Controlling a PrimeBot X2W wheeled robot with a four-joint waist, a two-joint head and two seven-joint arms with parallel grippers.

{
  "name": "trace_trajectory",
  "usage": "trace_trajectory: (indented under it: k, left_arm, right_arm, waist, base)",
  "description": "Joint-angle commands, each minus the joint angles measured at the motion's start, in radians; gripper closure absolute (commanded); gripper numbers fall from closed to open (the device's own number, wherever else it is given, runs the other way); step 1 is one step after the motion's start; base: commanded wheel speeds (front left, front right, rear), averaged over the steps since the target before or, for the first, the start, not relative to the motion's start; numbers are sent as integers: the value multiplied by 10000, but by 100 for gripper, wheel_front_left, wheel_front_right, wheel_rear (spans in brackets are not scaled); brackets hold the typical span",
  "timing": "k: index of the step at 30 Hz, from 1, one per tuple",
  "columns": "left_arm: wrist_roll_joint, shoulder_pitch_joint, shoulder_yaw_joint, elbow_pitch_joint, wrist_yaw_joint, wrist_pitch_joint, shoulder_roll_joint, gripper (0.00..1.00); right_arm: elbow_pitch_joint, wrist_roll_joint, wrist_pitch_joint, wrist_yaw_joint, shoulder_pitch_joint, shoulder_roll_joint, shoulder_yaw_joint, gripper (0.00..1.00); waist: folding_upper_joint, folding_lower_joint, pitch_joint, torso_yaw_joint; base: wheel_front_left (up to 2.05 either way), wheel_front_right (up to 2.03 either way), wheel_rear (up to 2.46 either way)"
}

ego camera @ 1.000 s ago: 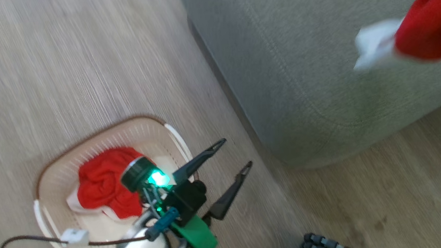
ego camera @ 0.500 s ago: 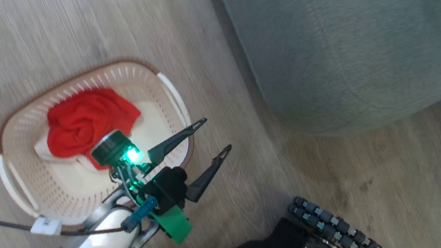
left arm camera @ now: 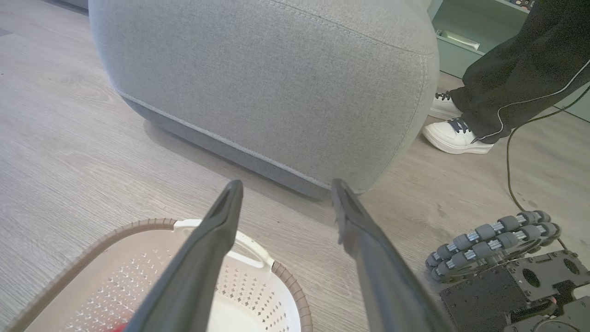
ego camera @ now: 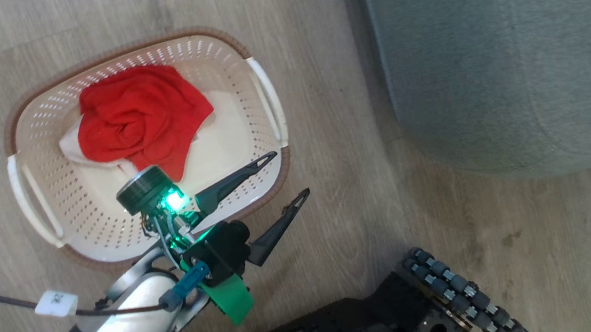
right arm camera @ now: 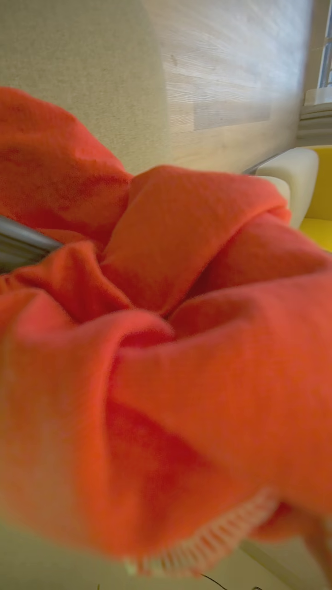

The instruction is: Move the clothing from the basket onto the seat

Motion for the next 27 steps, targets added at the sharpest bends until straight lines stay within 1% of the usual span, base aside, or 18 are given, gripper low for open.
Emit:
trace_trajectory:
  k: [1, 5, 9, 10, 11, 12, 22, 27]
  left_arm:
    - [121, -104, 219, -380, -8, -51, 117, 0]
    - [152, -224, 301, -378, -8, -51, -6, 0]
    - [148, -249, 302, -338, -8, -51, -119, 0]
    - [144, -249, 287, -319, -8, -51, -134, 0]
    - [142, -247, 271, -299, -8, -51, -151, 0]
    - [137, -249, 254, -280, -8, -51, -174, 0]
    - [36, -349, 126, -128, -8, -51, -522, 0]
    - [-22, -324, -89, 39, -8, -51, -793, 0]
  right_arm:
    - [139, -120, -56, -4, -166, -518, -69, 100]
    - [1238, -268, -50, -4, -602, -527, 62, 100]
    - [2055, -314, -11, -4, -833, -484, 503, 100]
    - [2238, -247, 19, -4, -873, -470, 606, 97]
    - [2402, -210, 25, -4, -905, -489, 688, 53]
    - [2547, -202, 30, -4, -932, -517, 777, 0]
    - [3336, 276, 17, -4, -1038, -633, 1405, 0]
    - [3439, 314, 126, -4, -767, -667, 2159, 0]
  waist:
    - [1, -1, 142, 163]
    - [1, -1, 236, 328]
    - [1, -1, 216, 399]
    - [1, -1, 194, 399]
    - [1, -1, 168, 394]
    - [1, -1, 137, 388]
    - [1, -1, -504, 239]
    - [1, -1, -1171, 151]
  base:
    - [0, 0, 0]
    - [0, 0, 0]
    - [0, 0, 0]
    - [0, 0, 0]
    - [0, 0, 0]
    - [0, 0, 0]
    - [0, 0, 0]
    - [0, 0, 0]
